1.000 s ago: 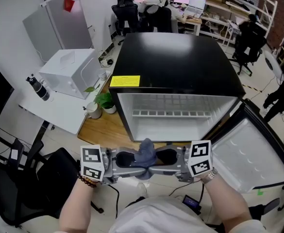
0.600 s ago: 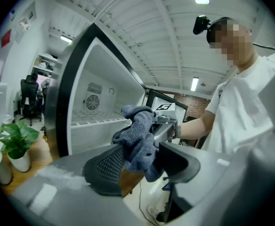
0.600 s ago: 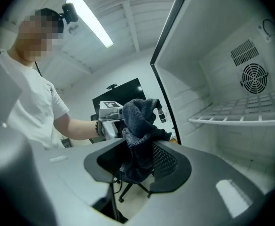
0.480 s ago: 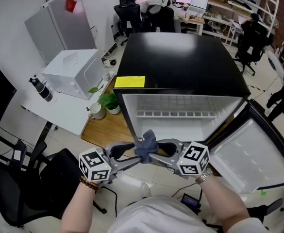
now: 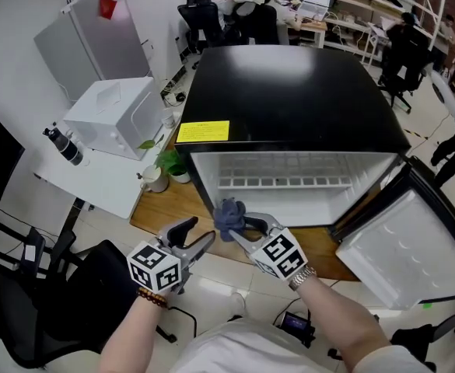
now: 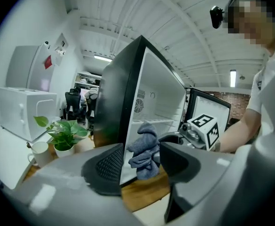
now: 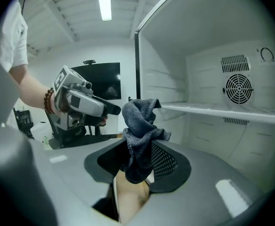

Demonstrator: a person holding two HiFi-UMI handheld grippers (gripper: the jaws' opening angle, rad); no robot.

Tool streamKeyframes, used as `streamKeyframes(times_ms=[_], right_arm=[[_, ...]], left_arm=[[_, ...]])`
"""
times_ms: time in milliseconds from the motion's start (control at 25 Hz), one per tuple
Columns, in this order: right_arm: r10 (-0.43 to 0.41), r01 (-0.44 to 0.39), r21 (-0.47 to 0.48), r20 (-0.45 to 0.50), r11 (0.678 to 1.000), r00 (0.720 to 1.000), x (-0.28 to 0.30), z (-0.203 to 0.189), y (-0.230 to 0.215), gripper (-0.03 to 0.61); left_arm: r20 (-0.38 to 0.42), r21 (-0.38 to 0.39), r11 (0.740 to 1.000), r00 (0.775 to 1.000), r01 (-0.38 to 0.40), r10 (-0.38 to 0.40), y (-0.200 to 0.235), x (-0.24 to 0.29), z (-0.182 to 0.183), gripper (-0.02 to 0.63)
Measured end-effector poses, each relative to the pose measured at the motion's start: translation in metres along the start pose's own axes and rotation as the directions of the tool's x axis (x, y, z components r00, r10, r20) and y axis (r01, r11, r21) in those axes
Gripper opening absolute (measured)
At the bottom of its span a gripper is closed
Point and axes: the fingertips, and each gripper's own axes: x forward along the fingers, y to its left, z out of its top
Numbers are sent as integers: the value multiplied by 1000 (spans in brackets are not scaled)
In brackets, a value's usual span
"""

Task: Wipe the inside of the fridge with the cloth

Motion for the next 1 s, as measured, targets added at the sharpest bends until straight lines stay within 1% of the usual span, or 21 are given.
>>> streamKeyframes(times_ms=[160,280,520,760,1000], right_arm=[[-67,67,-17,-4,998,998,22,-8,-14,153],[-100,100,-21,2,995,995,34,-10,-21,150],[-155,156,-38,32,987,987,41,-10,-27,147],[-183,185,-43,48,982,982,42,-10,-35,146],[-246,248,-22,49,969,968,49,-11,-58,141]], left_arm=[[-1,13,999,999,-50,50,11,11,0,256],[-11,22,998,998,-67,67,18,19,-2,256],[-16,30,998,998,-60,61,20,28,-3,256],[-15,43,998,999,-50,51,17,33,-3,256],[-17,55,996,998,-64,65,18,37,-5,256]])
